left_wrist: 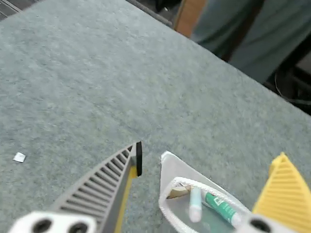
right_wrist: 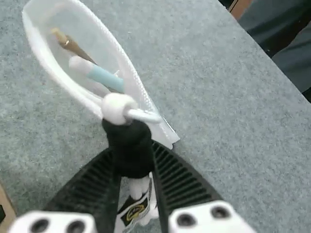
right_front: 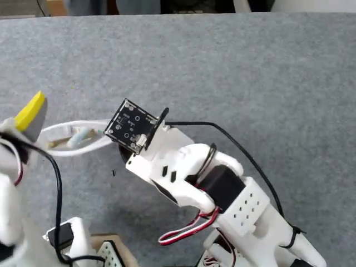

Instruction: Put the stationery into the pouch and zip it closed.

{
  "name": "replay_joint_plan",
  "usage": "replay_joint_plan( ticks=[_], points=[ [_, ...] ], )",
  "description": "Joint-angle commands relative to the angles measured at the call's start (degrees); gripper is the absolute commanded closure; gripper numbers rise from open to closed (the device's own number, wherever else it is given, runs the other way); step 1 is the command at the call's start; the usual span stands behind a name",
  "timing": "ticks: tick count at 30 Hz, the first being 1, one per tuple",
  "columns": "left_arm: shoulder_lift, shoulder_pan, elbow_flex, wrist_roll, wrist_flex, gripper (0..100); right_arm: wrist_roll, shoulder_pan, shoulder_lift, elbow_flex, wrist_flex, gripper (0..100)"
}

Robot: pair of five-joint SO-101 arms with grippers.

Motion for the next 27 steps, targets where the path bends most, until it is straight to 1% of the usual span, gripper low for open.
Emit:
replay_joint_plan(
  ticks=[1,5,8,13,18,27],
  points=[
    [-1.85,-3.12,4.97,-0.7,0.35,60,0.35,0.53,-2.59,-3.12,-0.09,98.6],
    [-4.31,-6.02,14.46,-0.7,0.35,60,0.44,0.62,-4.18,-3.12,-0.26,98.6],
    [-6.51,-7.43,18.59,-0.7,0.35,60,0.44,0.62,-4.62,-3.21,-0.26,98.6],
    [-12.4,-7.43,16.04,-0.26,-0.09,60,0.44,0.7,-4.53,-3.56,-0.09,98.6],
    [-17.41,-7.52,12.97,-0.53,-0.09,60,0.44,3.25,-4.44,-3.65,-0.26,98.6],
    [-19.34,-7.6,12.79,-0.62,0.26,60,0.44,6.95,-4.62,-3.65,-0.26,98.6]
  ],
)
